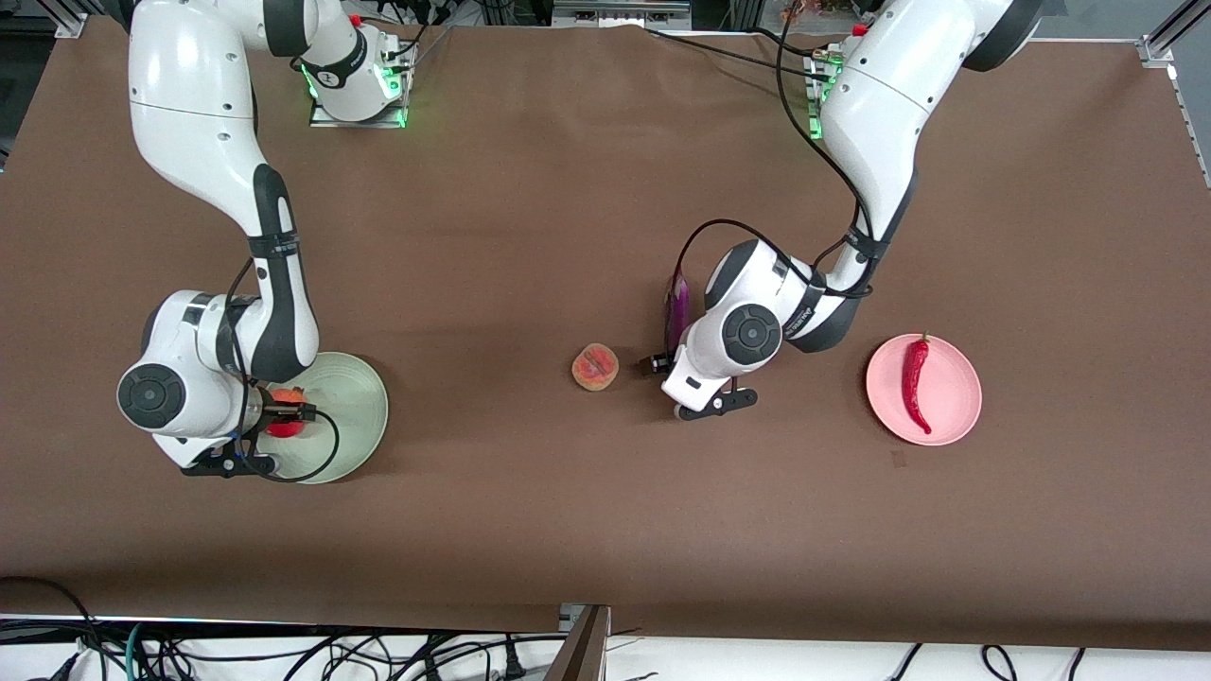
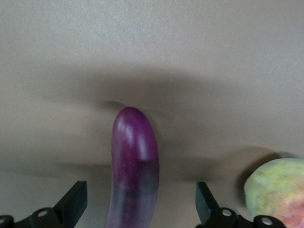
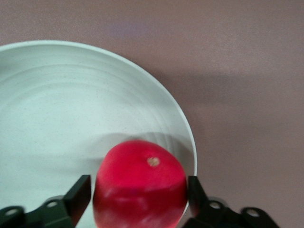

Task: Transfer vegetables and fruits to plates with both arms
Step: 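Grasp the purple eggplant with the left gripper while the right gripper lowers the tomato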

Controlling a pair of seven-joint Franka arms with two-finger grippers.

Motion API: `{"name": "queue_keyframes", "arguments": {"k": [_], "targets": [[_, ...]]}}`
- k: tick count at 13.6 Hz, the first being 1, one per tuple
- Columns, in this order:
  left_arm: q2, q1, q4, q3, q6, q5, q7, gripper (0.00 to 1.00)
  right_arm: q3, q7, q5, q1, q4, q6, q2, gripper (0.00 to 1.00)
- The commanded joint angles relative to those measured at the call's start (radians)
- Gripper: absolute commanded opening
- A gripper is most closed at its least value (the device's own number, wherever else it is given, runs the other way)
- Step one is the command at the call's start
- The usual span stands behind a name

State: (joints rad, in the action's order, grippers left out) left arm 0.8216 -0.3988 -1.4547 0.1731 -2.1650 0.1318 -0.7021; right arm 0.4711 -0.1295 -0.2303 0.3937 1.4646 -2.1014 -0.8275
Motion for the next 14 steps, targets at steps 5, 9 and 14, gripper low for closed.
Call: {"name": "queue_keyframes", "arguments": {"k": [5, 9, 14], "targets": [[-0.004, 0.000, -0.024, -0.004, 0.008, -0.024, 0.001, 0.05, -0.006, -0.050, -0.012, 0.046, -0.117, 0.222, 0.080, 1.00], [-0.039, 0.021, -0.009, -0.010, 0.124, -0.102, 0.000, 0.04, -0.005, 0.055, -0.037, 0.170, -0.148, 0.244, 0.080, 1.00], [-0.154, 0.095, -0.004, -0.047, 0.387, -0.372, 0.036, 0.03, -0.006, 0.458, -0.176, 0.364, -0.150, 0.170, 0.077, 1.00]]}}
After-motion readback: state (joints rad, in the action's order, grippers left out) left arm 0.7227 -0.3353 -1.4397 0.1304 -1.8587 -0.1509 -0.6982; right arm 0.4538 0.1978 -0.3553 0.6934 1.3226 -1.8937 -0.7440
